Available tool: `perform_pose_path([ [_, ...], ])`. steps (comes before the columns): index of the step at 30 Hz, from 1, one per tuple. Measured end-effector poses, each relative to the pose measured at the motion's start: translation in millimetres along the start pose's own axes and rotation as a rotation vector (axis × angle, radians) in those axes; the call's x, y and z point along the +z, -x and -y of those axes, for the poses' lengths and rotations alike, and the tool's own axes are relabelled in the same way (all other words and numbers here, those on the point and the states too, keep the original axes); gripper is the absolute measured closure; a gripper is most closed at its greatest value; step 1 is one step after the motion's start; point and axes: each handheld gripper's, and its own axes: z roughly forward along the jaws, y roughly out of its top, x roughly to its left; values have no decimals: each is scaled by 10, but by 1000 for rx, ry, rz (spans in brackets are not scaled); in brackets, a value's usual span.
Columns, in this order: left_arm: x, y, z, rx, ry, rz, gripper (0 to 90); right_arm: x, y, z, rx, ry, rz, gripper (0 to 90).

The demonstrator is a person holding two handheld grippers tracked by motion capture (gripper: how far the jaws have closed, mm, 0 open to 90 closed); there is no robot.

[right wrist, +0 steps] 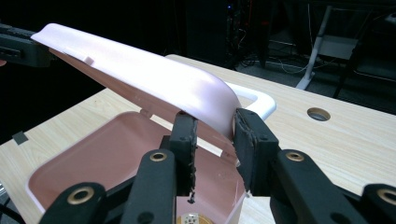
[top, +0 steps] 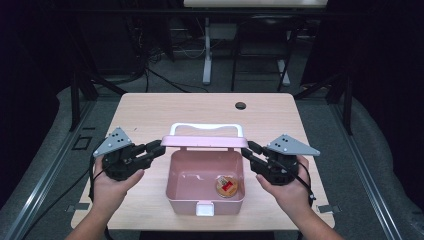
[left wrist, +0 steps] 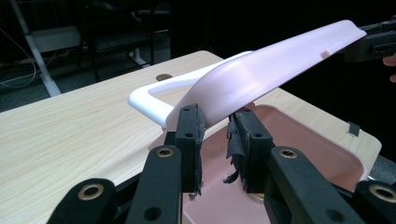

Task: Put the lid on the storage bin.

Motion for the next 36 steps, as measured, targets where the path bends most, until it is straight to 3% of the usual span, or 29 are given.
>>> perform_pose_path([
  [21,-74,84,160,6,-2,19,725,-93,-52,188,18,0,-32,678],
  [36,-102,113,229,4,-7,28,728,-187,-5,356,73,-8,-55,675],
])
